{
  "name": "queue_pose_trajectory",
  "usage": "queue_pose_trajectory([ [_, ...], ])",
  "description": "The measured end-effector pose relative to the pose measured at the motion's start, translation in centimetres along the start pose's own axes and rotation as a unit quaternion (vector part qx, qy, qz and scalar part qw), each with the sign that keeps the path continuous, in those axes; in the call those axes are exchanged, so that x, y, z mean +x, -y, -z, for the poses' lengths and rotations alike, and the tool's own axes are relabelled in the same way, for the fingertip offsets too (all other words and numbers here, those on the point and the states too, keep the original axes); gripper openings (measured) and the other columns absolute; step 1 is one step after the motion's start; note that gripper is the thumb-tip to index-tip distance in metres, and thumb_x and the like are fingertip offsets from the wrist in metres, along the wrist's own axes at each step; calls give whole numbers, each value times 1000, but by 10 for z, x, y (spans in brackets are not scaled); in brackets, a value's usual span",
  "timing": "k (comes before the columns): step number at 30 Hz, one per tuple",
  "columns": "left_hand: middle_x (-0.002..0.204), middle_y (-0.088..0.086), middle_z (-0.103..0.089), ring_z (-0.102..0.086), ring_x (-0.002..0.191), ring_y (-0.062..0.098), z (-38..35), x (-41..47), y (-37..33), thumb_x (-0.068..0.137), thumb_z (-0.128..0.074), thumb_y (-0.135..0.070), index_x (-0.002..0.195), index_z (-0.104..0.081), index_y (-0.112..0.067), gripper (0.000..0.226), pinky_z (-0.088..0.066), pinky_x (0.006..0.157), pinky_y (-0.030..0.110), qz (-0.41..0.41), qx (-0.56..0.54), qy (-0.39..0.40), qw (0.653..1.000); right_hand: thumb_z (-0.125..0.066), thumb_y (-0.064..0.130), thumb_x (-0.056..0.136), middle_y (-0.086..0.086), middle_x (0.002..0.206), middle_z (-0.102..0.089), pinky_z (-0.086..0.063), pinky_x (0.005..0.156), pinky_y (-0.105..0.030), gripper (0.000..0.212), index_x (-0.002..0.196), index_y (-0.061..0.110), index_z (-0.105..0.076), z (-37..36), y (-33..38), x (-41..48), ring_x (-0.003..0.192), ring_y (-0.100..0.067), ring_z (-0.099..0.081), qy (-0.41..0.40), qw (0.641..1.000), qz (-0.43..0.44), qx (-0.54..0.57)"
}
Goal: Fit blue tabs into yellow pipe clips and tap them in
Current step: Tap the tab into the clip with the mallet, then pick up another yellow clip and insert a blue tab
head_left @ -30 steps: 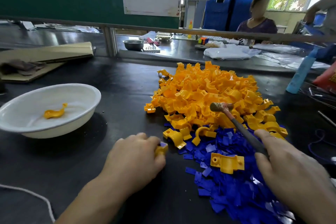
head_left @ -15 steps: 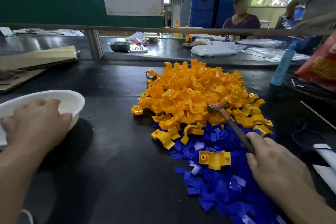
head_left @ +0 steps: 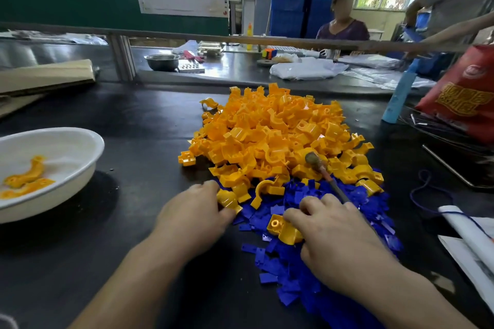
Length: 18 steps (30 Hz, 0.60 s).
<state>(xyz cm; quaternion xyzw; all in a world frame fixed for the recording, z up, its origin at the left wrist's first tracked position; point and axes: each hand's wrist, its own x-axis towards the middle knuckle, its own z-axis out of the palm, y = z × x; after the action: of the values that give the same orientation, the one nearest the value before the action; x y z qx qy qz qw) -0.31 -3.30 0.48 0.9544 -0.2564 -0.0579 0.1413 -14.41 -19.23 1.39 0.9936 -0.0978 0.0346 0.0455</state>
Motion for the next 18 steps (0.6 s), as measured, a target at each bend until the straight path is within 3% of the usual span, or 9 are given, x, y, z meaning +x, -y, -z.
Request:
queue_pose_trajectory([
  [4,127,-4,-59,-58,109,18,-9,-1,-4,90,-55,-52,135,-46,-29,51,-50,87,35,-8,-71,-3,997,-41,35,97,0,121,-49,-38,87,-39,32,128,34,-46,-5,6,3,107,-24,-42,-38,999,33,-20],
  [7,118,-5,-62,-59,103,17,-3,-5,1,91,-53,-51,125,-50,-28,41,-52,86,37,1,-29,-33,999,-37,38,99,2,117,-53,-40,87,-36,28,122,32,-51,-3,4,5,105,-21,-45,-58,997,49,-3],
  [9,105,-10,-62,-59,94,11,3,-8,1,91,-53,-51,121,-53,-30,37,-54,81,36,-16,-69,-56,996,-36,42,99,10,110,-54,-41,85,-27,28,119,34,-53,4,3,6,101,-11,-47,-85,993,43,67],
  [11,96,-15,-65,-62,87,5,6,-13,-3,88,-57,-54,113,-59,-33,33,-54,76,30,-56,-200,-16,978,-40,45,97,15,89,-55,-41,68,-15,23,110,35,-56,14,6,5,82,1,-49,-104,978,21,182],
  [13,94,-9,-72,-68,86,6,6,-17,-11,82,-64,-55,109,-66,-33,35,-54,70,28,-78,-403,90,907,-46,43,95,9,74,-57,-46,58,-19,14,98,36,-58,21,12,4,70,-2,-55,-85,940,13,329],
  [15,91,-1,-75,-70,83,13,1,-20,-15,77,-66,-46,108,-69,-23,39,-53,66,30,-51,-580,146,800,-48,37,96,4,81,-63,-52,62,-24,13,90,35,-60,21,15,4,73,-8,-61,-50,891,15,451],
  [16,89,3,-74,-69,81,18,-3,-20,-15,78,-67,-40,107,-69,-16,37,-53,65,32,-25,-635,151,757,-49,33,96,4,85,-65,-54,64,-24,13,91,34,-61,19,17,5,75,-9,-63,-34,867,14,497],
  [18,89,12,-73,-66,80,24,-9,-20,-13,81,-66,-30,107,-70,-8,34,-52,70,37,5,-690,156,707,-50,27,97,5,90,-67,-57,69,-23,16,94,32,-65,13,20,5,81,-11,-68,-8,808,-3,589],
])
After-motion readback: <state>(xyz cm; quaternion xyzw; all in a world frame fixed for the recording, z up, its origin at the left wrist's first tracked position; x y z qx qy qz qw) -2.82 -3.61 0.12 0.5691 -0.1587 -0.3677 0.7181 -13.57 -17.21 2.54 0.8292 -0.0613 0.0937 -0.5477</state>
